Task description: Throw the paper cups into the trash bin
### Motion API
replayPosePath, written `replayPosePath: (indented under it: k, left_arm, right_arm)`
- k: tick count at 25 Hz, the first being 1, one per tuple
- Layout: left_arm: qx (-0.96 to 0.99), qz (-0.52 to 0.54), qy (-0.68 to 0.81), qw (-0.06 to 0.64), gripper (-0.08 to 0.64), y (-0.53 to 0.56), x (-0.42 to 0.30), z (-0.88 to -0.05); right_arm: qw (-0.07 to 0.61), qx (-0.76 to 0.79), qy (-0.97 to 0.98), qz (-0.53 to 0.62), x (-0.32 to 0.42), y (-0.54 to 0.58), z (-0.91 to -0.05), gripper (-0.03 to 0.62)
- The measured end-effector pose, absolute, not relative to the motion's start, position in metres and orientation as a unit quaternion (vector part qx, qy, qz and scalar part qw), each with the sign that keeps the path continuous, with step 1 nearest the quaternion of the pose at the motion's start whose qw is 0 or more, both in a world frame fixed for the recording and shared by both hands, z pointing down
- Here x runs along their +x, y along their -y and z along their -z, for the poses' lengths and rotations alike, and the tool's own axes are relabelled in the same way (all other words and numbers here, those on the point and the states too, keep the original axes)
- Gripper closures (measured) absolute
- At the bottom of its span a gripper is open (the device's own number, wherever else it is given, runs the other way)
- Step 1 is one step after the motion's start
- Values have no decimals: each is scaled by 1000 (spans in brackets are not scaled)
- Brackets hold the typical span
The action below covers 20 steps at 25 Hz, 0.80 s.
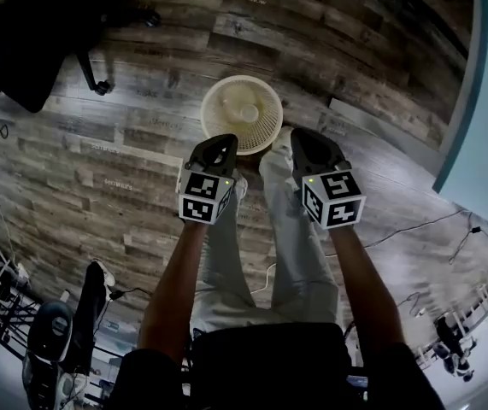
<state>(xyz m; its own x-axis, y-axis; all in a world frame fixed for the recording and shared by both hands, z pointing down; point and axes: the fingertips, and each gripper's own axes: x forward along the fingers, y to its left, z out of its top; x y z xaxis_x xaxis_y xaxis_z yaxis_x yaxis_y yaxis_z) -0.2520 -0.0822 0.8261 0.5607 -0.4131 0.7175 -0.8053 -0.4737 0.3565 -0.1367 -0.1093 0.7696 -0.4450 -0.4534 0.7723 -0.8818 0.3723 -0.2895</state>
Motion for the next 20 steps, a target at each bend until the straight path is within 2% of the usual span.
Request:
replayPosePath:
  k: [3,9,20]
  left_arm:
    - [812,-258,389,350,551,83,-250,-779]
    - [842,-204,394,306,551,101,-248,-670]
    - [862,-140,423,241,551,91,-301,-527]
  right_arm:
    - [291,443,772,-350,-138,114,-729,589]
    - [265,448,790,-325,-159,128,-646,589]
    - [259,422,835,-239,-208,124,-527,591]
